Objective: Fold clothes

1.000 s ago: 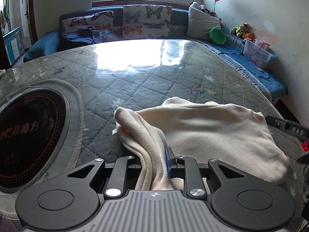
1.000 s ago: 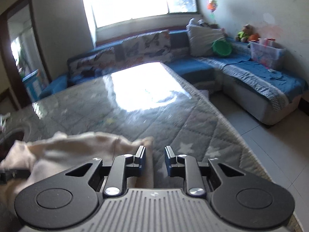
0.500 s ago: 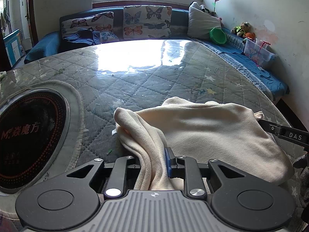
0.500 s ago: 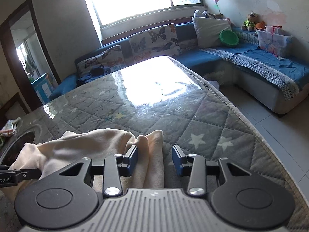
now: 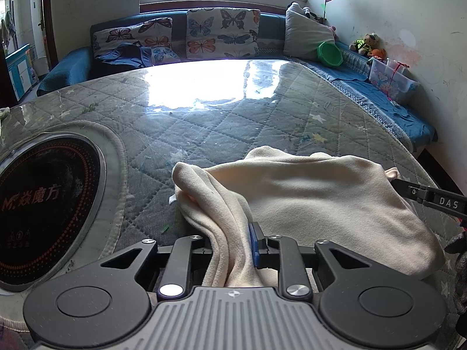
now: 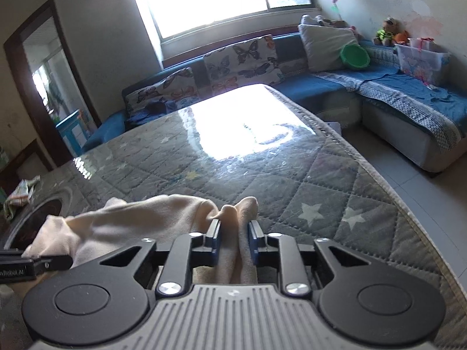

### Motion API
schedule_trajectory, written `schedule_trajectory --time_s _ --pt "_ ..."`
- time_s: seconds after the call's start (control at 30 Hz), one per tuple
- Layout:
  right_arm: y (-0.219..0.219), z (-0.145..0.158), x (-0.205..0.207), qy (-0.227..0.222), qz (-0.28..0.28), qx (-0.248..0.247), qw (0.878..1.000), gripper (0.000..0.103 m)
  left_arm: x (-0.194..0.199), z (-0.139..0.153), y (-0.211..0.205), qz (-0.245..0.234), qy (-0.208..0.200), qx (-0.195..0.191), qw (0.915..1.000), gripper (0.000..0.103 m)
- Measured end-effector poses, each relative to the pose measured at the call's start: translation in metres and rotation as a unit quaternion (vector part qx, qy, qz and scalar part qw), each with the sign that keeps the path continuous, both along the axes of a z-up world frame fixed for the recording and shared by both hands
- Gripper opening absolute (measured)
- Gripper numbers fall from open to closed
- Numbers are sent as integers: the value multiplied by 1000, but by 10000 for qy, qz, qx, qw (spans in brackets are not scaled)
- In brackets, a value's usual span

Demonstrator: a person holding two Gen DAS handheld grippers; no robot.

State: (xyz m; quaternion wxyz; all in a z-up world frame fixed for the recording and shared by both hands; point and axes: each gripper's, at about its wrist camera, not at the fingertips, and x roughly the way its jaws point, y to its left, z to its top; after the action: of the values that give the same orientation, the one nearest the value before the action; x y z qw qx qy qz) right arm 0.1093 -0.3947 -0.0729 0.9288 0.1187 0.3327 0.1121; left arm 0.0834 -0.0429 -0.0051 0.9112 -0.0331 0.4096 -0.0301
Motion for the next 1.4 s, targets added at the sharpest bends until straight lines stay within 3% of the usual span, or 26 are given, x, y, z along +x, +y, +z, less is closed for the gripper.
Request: schedule_trajectory --time_s 0.1,0.2,0.47,0.57,0.6,0.73,1.13,1.3,1.4 --pt "-7 0 -1 -1 -51 223 9997 40 0 0 0 0 2 -4 10000 24" --pt "-10 -3 0 29 20 345 9994 42 0 0 1 1 4 -9 10000 24" --pt "-4 -6 1 -33 -11 92 10000 42 0 0 2 7 9 -24 10000 26" --pt "4 -6 0 -74 91 -82 9999 38 0 0 3 10 13 -28 10000 26" --pt "6 -6 0 -63 108 -61 9999 28 0 0 2 7 12 -22 10000 26" --pt "9 -5 0 -90 17 -130 9999 9 1 1 -1 -23 16 -2 10000 24" --pt "3 26 2 -592 -316 -857 9941 8 21 1 -24 -332 -70 -190 9992 22" --pt "-1 11 9 -360 -430 -917 9942 9 21 -2 -13 -268 -53 -326 9991 33" --pt "-1 4 9 -266 -529 -1009 9931 15 20 -1 -4 -206 -65 -346 9992 42"
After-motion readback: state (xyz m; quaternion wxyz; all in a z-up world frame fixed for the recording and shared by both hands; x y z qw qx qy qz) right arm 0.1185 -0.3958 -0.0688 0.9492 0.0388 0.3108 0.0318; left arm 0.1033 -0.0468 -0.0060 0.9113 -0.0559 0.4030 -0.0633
